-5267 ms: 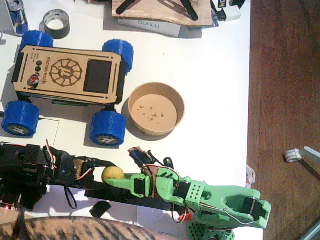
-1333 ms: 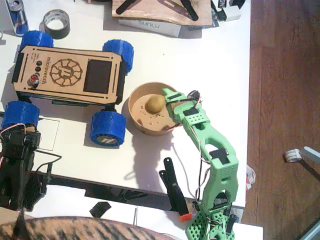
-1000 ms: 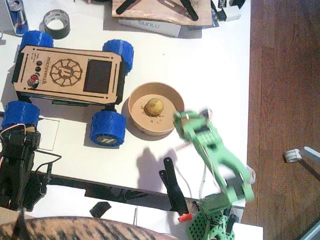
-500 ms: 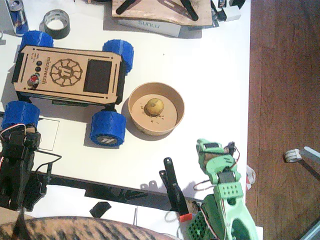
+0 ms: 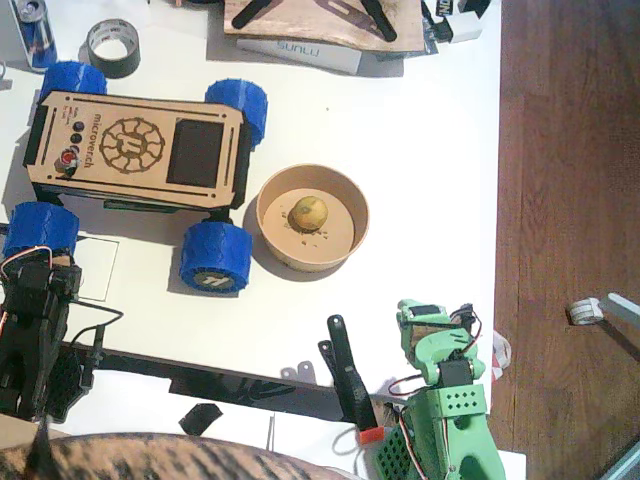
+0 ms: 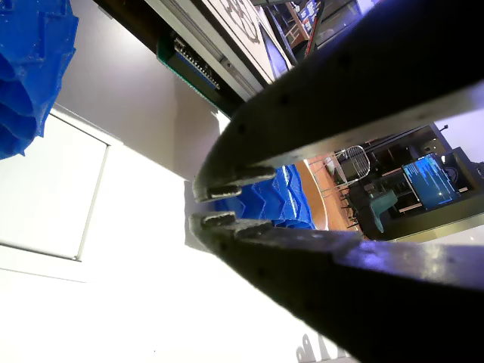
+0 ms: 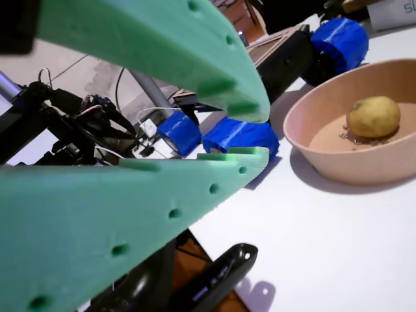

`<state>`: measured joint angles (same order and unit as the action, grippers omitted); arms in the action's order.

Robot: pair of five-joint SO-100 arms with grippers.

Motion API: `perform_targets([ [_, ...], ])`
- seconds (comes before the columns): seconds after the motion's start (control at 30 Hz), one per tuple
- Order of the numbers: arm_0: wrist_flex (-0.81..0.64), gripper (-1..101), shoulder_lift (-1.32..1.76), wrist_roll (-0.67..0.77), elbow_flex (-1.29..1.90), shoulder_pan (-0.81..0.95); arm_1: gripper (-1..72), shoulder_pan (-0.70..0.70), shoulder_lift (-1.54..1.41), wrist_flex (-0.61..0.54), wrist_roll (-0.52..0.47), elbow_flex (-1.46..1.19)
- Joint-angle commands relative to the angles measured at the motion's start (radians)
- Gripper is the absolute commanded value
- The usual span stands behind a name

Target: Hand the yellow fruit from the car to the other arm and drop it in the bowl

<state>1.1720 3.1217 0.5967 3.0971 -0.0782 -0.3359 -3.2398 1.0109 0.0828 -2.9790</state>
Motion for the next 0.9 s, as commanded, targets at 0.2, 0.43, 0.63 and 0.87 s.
perform_targets([
  [0.2, -0.011, 0, -0.032, -0.002, -0.005, 0.002, 0.0, -0.038, -0.009, 0.015, -0.028, -0.011],
  [0.43, -0.008, 0, -0.017, -0.002, -0.003, 0.002, 0.0, -0.049, -0.009, 0.008, -0.031, -0.009],
  [0.63, 0.017, 1, 0.15, -0.002, 0.058, 0.002, 0.0, -0.052, -0.009, 0.003, -0.034, -0.014],
  [0.87, 0.064, 1, 0.259, -0.002, 0.086, -0.009, 0.0, -0.064, -0.009, -0.014, -0.035, -0.029],
])
